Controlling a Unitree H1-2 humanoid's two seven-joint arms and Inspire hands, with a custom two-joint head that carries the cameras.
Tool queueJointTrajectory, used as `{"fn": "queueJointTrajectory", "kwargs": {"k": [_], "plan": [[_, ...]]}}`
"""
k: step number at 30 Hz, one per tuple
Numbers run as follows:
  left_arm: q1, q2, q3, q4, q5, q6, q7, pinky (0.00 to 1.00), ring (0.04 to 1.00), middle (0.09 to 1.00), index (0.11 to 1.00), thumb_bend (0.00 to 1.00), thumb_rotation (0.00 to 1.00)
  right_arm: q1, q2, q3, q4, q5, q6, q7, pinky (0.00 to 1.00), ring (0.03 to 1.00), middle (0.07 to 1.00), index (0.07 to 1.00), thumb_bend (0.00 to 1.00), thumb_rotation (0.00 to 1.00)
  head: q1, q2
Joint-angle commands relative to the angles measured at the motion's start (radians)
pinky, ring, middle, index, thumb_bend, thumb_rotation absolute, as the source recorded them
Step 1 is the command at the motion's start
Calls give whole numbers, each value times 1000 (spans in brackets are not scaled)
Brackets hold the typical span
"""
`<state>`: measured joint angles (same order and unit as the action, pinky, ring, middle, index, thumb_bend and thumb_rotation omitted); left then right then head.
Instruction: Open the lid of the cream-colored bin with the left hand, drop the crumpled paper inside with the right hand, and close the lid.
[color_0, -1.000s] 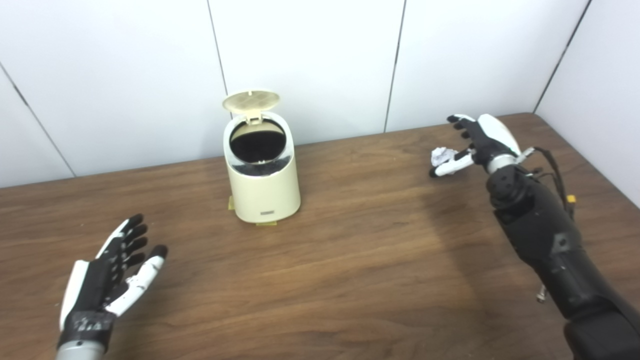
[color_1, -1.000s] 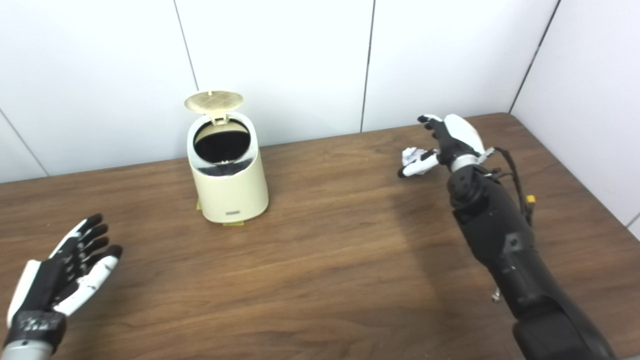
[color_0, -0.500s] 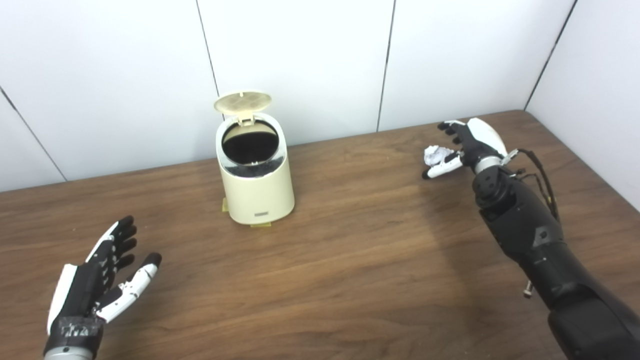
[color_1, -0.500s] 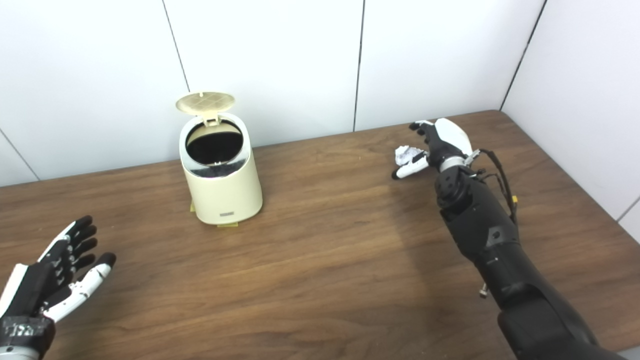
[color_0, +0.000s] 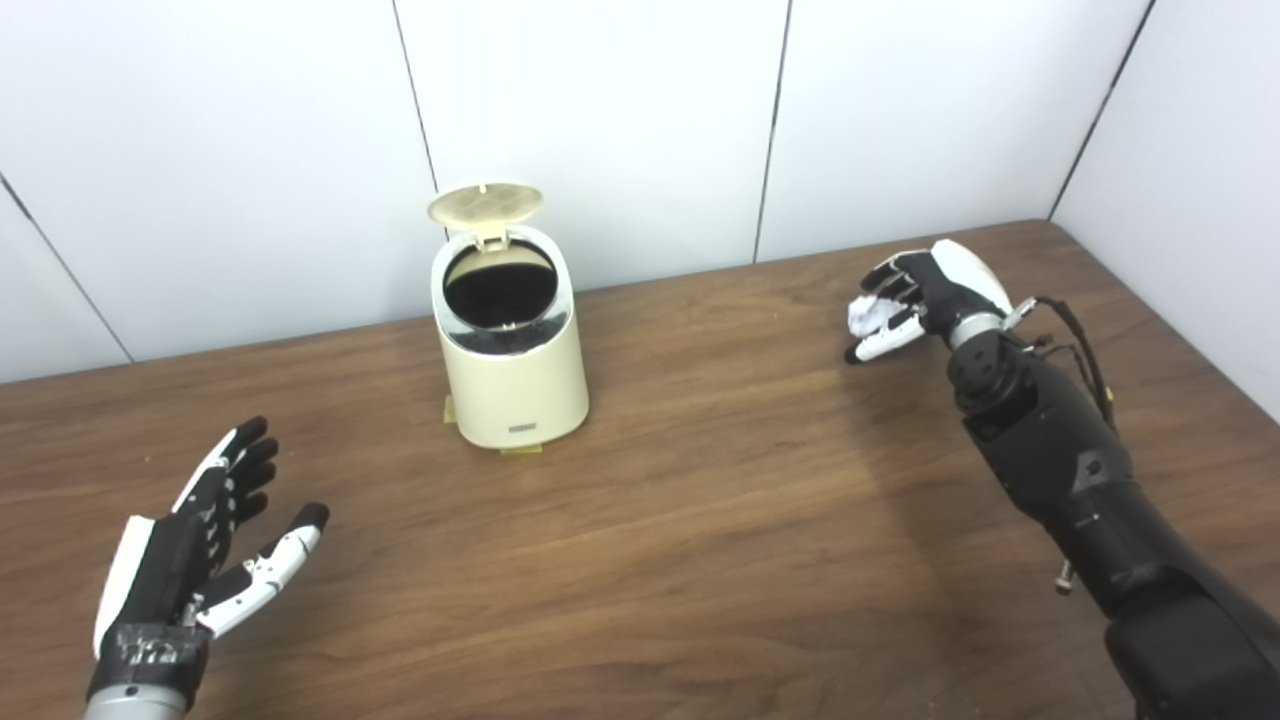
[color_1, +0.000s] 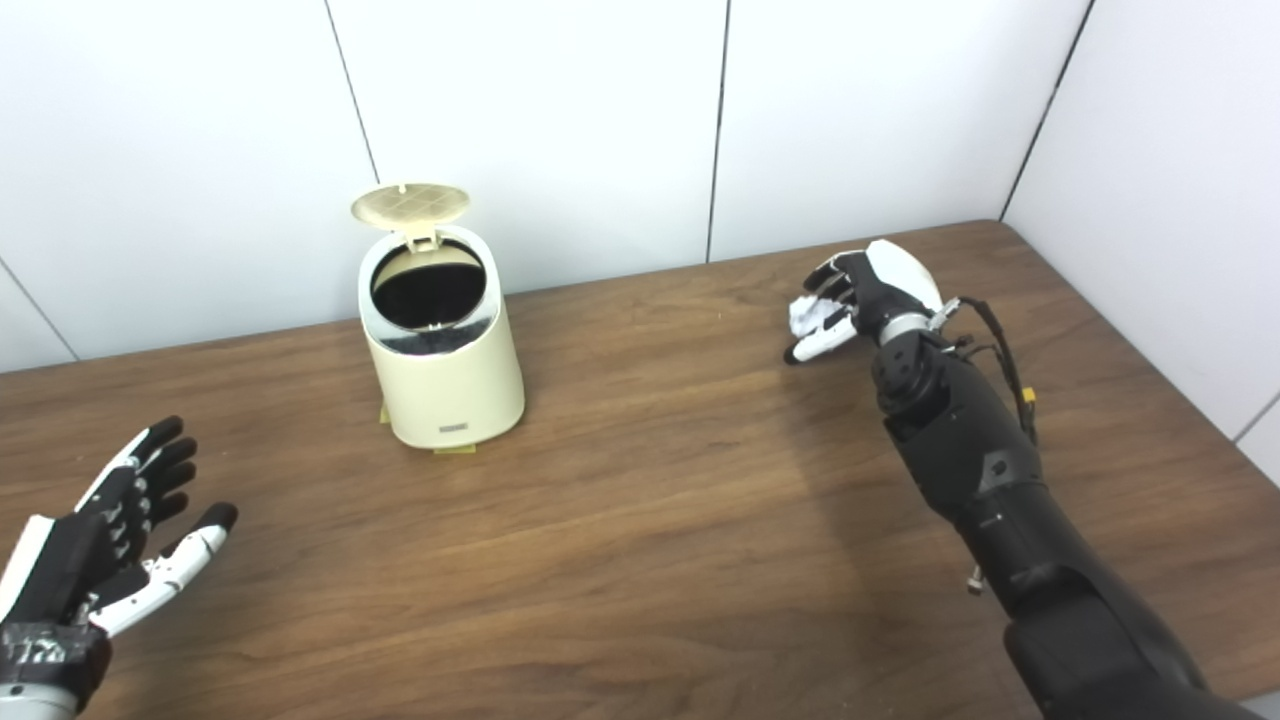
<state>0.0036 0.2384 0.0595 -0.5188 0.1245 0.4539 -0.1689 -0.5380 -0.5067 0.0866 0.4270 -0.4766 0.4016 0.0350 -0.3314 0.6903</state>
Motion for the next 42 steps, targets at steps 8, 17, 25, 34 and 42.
{"fn": "queueJointTrajectory", "kwargs": {"k": [8, 17, 25, 34, 42], "plan": [[-48, -6, -4, -44, 22, 0, 28, 876, 905, 907, 956, 431, 198, -11, -46, 17, -38, -11, -30, 5, 325, 372, 475, 545, 512, 0, 6, 4], [-54, -6, -14, -19, 34, -30, 39, 849, 885, 899, 943, 442, 239, -14, -23, 11, -105, -16, -74, -45, 332, 371, 475, 544, 512, 0, 21, 1], [-51, -5, -31, -2, 71, -45, 43, 847, 881, 896, 941, 442, 279, -10, 5, -8, -192, -13, -107, -74, 345, 374, 489, 530, 513, 0, 39, -5], [-31, -12, -39, 22, 71, -63, 58, 871, 886, 898, 924, 473, 307, -9, 55, -44, -364, -32, -133, -137, 343, 369, 484, 543, 494, 0, 84, -14], [-25, -39, -53, 62, 67, -110, 68, 860, 895, 906, 916, 516, 323, -12, 134, -48, -499, -22, -175, -151, 296, 386, 511, 534, 492, 0, 156, -28]]}}
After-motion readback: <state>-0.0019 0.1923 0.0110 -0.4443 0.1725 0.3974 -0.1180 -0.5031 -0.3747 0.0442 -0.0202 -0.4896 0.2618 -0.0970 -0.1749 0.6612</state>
